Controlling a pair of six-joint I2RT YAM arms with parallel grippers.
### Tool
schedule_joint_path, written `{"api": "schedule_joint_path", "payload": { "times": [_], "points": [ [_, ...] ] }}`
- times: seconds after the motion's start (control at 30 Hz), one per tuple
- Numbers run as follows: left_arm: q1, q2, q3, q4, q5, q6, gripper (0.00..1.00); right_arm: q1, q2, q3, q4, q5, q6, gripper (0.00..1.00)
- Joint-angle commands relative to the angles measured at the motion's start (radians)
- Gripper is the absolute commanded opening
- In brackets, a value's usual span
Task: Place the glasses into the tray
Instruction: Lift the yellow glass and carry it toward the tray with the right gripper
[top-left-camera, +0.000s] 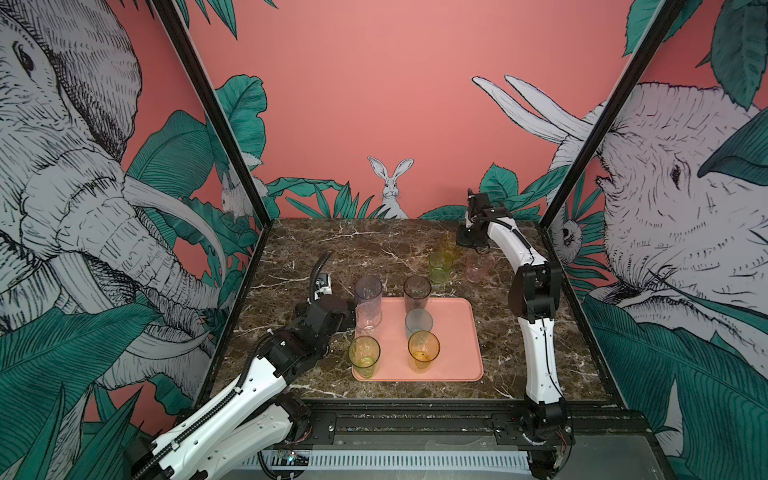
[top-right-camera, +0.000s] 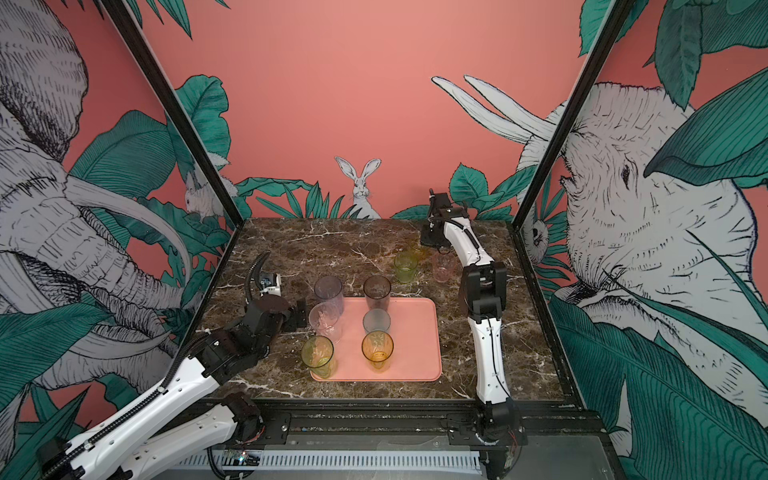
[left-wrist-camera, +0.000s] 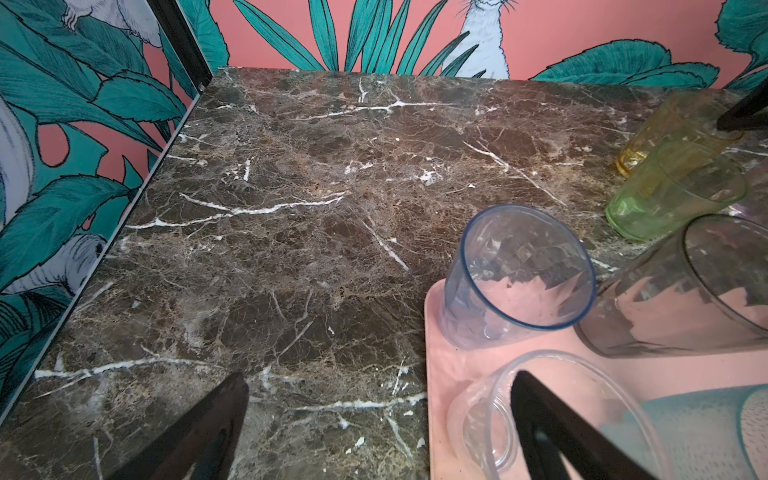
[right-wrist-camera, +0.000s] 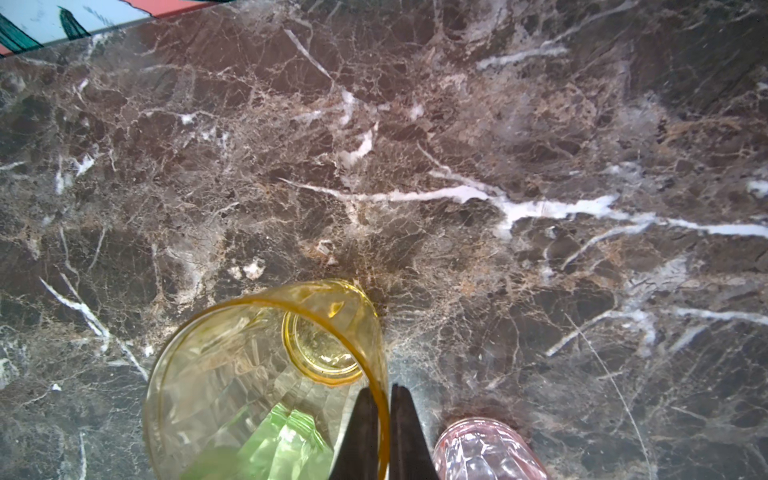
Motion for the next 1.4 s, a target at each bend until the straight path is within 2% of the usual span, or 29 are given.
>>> {"api": "schedule_joint_path", "payload": {
  "times": [0.0, 0.1, 0.7, 1.03, 1.37],
  "points": [
    [0.006, -0.017, -0.006, -0.002, -0.011, -0.014, 0.99, -0.004, -0.008, 0.032, -0.034, 0.009, 0.003, 0.03],
    [0.006, -0.017, -0.004, -0.002, -0.011, -0.013, 0.99, -0.003, -0.036, 0.033, -0.054, 0.015, 0.006, 0.00],
    [0.006, -0.021, -0.003, 0.001, -0.021, 0.000, 0.99, -0.002, -0.324, -0.071, -0.120, 0.020, -0.017, 0.00],
    [0.008, -0.015, -0.004, 0.013, -0.022, 0.013, 0.99, 0.020, -0.553, -0.271, -0.086, -0.007, -0.020, 0.00],
    [0.007, -0.013, -0.013, 0.020, -0.024, 0.018, 0.99, 0.092, -0.753, -0.463, -0.061, 0.029, -0.018, 0.00]
  ]
}}
